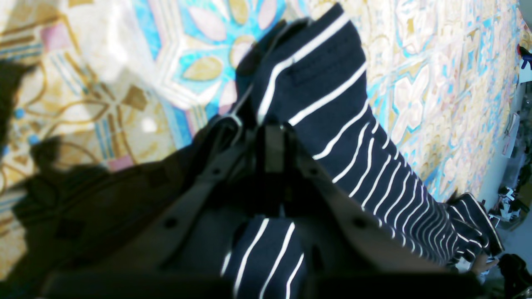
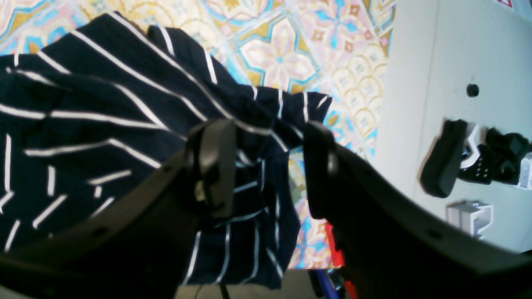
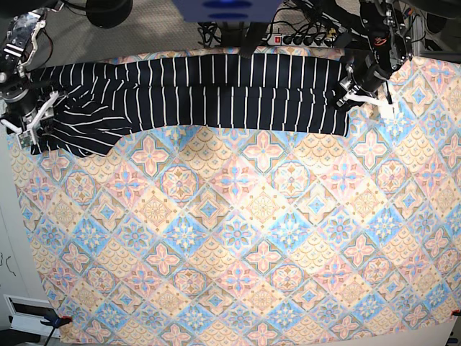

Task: Fold the T-shirt properly

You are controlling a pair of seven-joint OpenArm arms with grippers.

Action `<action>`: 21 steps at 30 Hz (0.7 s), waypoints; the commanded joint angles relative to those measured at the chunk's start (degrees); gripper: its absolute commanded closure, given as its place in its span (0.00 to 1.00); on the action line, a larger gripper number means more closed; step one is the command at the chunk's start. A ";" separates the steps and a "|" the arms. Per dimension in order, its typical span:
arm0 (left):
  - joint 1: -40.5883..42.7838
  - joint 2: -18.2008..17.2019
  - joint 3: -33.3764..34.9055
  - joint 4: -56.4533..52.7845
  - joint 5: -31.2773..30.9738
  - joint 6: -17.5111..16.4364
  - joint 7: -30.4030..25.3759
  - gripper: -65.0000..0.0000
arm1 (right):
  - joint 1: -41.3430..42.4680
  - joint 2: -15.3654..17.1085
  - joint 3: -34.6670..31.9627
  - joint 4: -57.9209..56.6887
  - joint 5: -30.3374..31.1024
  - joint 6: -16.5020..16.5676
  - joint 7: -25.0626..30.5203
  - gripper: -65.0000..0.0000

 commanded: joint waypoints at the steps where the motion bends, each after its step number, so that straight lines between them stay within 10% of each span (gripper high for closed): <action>1: 0.25 -0.45 -0.06 0.14 1.79 1.48 -0.08 1.00 | 1.10 0.99 -0.44 0.64 0.56 -0.34 0.99 0.61; 21: 0.07 -0.53 -0.14 0.14 1.79 1.48 0.01 1.00 | 6.11 1.08 -1.59 -11.76 0.56 -0.34 3.10 0.63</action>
